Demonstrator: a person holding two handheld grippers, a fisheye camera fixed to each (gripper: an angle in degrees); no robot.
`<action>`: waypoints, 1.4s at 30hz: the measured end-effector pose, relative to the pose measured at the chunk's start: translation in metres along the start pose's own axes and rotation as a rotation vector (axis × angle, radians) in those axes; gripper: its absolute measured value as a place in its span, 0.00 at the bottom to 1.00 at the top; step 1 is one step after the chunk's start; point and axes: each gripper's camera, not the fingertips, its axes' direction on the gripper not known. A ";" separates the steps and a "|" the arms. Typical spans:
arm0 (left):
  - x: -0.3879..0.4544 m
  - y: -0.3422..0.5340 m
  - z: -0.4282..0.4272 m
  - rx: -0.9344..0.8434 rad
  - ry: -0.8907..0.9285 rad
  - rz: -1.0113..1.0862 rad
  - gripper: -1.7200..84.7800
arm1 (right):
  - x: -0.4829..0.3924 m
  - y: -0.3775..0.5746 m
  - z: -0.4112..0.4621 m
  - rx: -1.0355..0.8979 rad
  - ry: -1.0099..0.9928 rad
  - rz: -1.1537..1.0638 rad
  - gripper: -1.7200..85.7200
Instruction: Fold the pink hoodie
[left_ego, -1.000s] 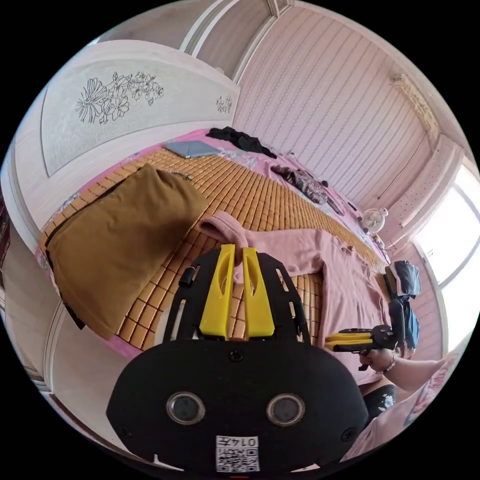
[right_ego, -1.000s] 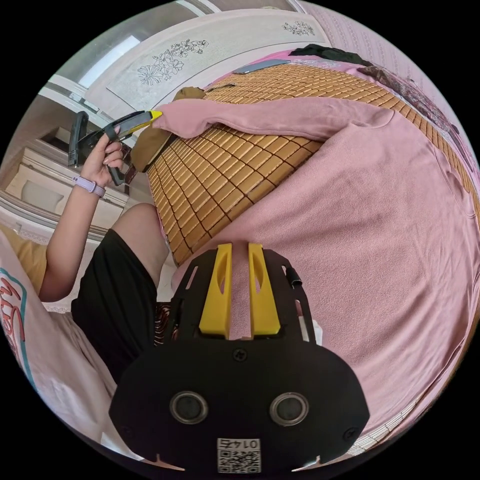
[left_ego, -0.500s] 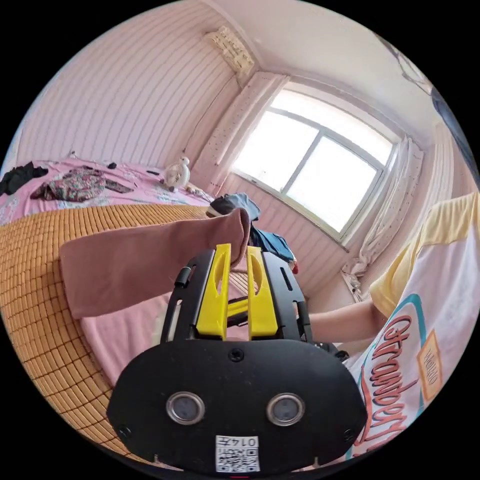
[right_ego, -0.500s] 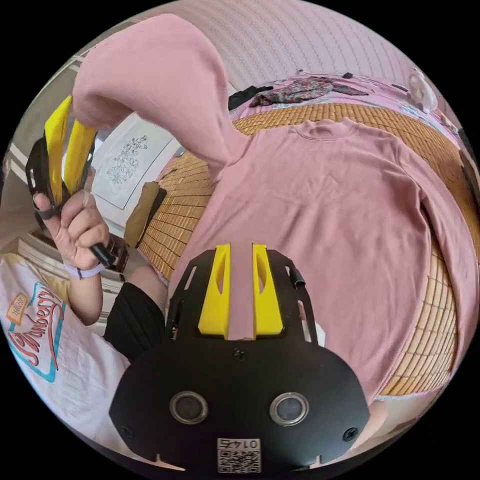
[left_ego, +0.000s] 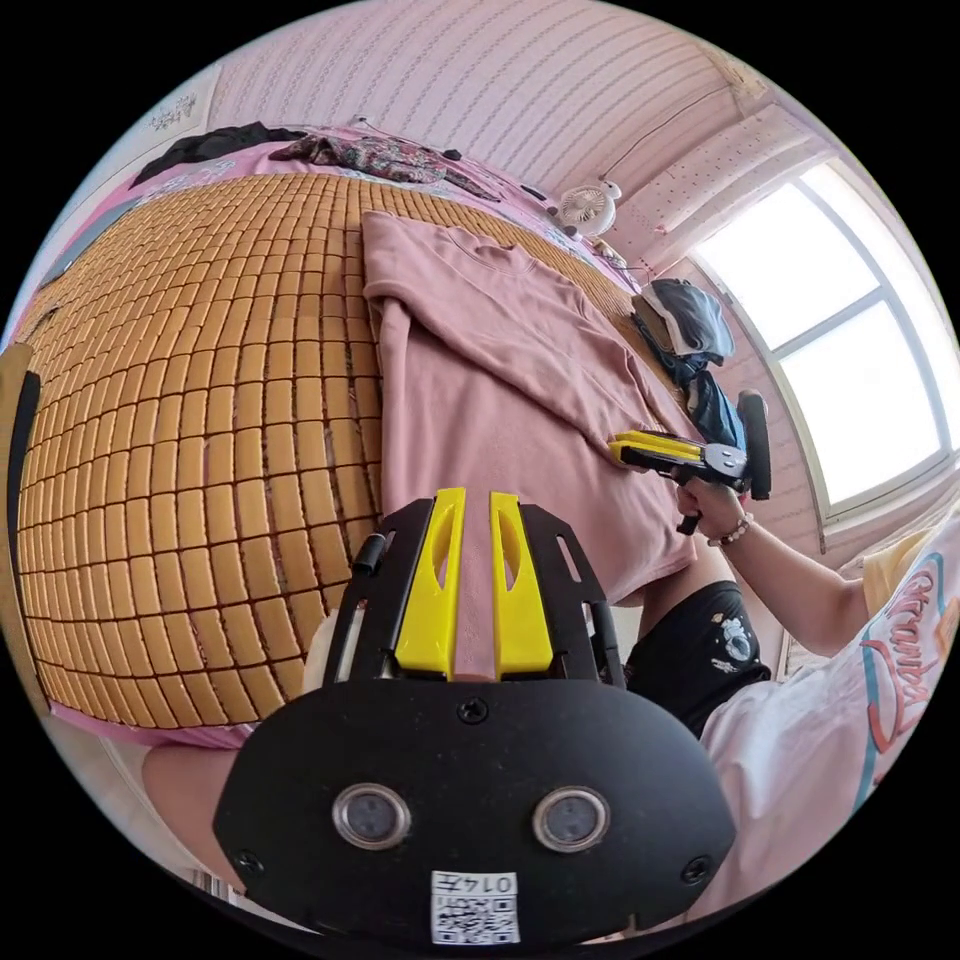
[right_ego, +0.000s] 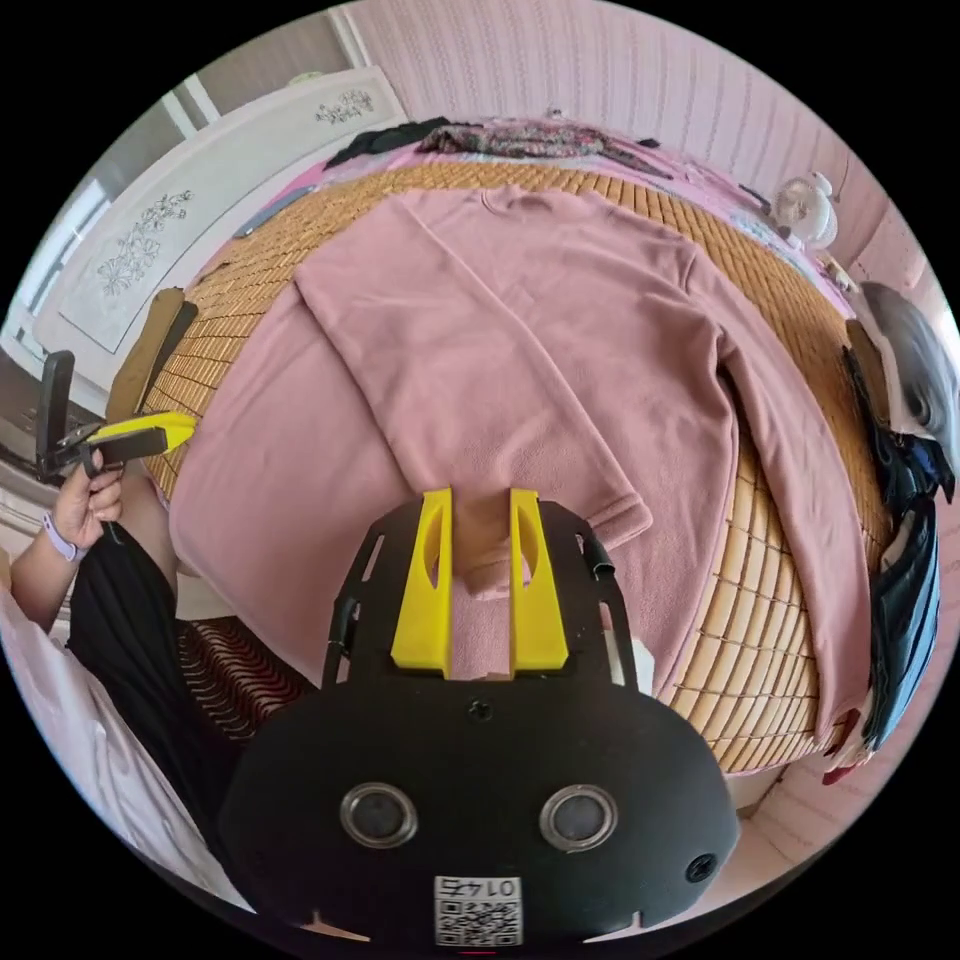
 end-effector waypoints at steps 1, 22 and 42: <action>0.000 -0.005 -0.001 0.010 -0.013 0.001 0.08 | -0.001 -0.005 -0.004 -0.022 -0.001 -0.023 0.09; 0.028 -0.179 0.058 0.004 -0.336 0.207 0.11 | 0.087 0.019 -0.063 -0.044 -0.034 0.137 0.04; -0.054 -0.207 0.040 -0.046 -0.228 -0.024 0.02 | 0.108 0.044 -0.123 0.044 -0.044 0.253 0.10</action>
